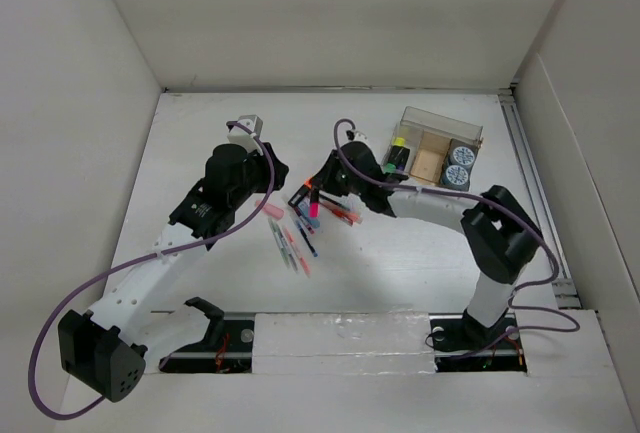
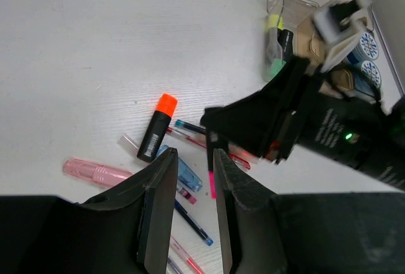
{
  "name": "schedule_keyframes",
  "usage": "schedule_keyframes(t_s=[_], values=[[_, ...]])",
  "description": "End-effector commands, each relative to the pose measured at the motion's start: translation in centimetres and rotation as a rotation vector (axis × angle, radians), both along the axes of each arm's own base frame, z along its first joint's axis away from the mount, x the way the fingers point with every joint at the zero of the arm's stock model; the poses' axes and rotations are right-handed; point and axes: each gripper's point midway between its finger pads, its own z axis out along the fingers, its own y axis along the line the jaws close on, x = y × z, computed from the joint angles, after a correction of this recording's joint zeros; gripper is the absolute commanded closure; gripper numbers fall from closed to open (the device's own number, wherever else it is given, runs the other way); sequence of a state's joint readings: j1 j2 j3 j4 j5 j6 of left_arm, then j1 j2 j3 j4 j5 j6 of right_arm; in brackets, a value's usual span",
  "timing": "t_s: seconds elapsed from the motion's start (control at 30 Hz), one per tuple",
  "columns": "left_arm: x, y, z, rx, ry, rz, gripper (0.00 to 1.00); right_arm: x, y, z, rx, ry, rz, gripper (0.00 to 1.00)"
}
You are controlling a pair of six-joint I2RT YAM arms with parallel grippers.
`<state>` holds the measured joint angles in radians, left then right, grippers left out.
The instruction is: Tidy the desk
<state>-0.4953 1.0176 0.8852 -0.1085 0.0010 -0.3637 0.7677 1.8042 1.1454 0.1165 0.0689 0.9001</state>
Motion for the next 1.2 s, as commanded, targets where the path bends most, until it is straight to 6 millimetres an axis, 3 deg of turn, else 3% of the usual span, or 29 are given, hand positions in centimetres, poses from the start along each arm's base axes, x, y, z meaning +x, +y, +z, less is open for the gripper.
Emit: schedule_keyframes(t_s=[0.0, 0.03, 0.1, 0.13, 0.23, 0.27, 0.37, 0.5, 0.53, 0.7, 0.73, 0.77, 0.83, 0.9, 0.93, 1.03, 1.07, 1.1, 1.13, 1.17], values=[[0.5, -0.4, 3.3, -0.041, -0.081, -0.010, 0.75, 3.3, -3.4, 4.7, 0.034, -0.120, -0.077, 0.91], [0.6, -0.4, 2.9, -0.036, -0.070, -0.011, 0.74, 5.0, -6.0, 4.8, 0.017, -0.115, -0.137, 0.91], [0.4, -0.5, 2.9, -0.036, -0.066, -0.022, 0.75, 6.8, -9.3, 5.8, 0.007, -0.143, -0.200, 0.92], [0.3, -0.5, 3.1, -0.041, -0.073, -0.025, 0.74, 8.7, -12.7, 5.9, -0.005, -0.149, -0.281, 0.93], [0.4, -0.3, 3.3, -0.043, -0.083, -0.011, 0.74, 10.7, -17.5, 6.2, -0.038, -0.155, -0.373, 0.93], [0.4, -0.4, 3.1, -0.040, -0.078, -0.016, 0.74, 11.8, -20.0, 5.9, -0.056, -0.146, -0.420, 0.93], [0.3, -0.5, 3.2, -0.042, -0.075, -0.025, 0.75, 13.1, -23.7, 5.2, -0.086, -0.139, -0.496, 0.93], [0.4, -0.4, 3.1, -0.039, -0.078, -0.015, 0.75, 14.3, -27.1, 4.0, -0.115, -0.105, -0.562, 0.92], [0.5, -0.5, 2.8, -0.036, -0.068, -0.019, 0.75, 15.0, -27.6, 4.5, -0.110, -0.114, -0.568, 0.92], [0.5, -0.4, 3.3, -0.040, -0.083, -0.014, 0.75, 16.3, -27.8, 3.4, -0.113, -0.071, -0.550, 0.84], [0.4, -0.4, 3.0, -0.034, -0.072, -0.014, 0.75, 16.5, -27.6, 3.5, -0.123, -0.079, -0.561, 0.60], [0.5, -0.4, 3.0, -0.035, -0.073, -0.014, 0.75, 16.5, -27.6, 3.5, -0.123, -0.079, -0.561, 0.60], [0.4, -0.5, 3.4, -0.040, -0.082, -0.020, 0.75, 16.4, -27.8, 3.9, -0.133, -0.092, -0.586, 0.42], [0.4, -0.3, 3.3, -0.040, -0.084, -0.012, 0.74, 15.7, -27.5, 4.9, -0.125, -0.111, -0.578, 0.37], [0.5, -0.4, 3.1, -0.037, -0.079, -0.012, 0.74, 15.3, -26.3, 5.4, -0.116, -0.127, -0.557, 0.35], [0.4, -0.7, 3.0, -0.037, -0.069, -0.030, 0.74, 14.1, -24.3, 6.9, -0.102, -0.165, -0.516, 0.37], [0.4, -0.7, 3.1, -0.039, -0.073, -0.030, 0.74, 13.4, -21.9, 7.5, -0.087, -0.192, -0.468, 0.41], [0.3, -0.5, 3.3, -0.041, -0.080, -0.026, 0.74, 12.4, -20.5, 7.2, -0.081, -0.194, -0.427, 0.49], [0.5, -0.4, 3.2, -0.037, -0.082, -0.013, 0.74, 11.8, -18.9, 7.2, -0.075, -0.202, -0.392, 0.67], [0.5, -0.3, 3.2, -0.036, -0.081, -0.010, 0.73, 10.6, -15.9, 6.9, -0.071, -0.202, -0.325, 0.82]])
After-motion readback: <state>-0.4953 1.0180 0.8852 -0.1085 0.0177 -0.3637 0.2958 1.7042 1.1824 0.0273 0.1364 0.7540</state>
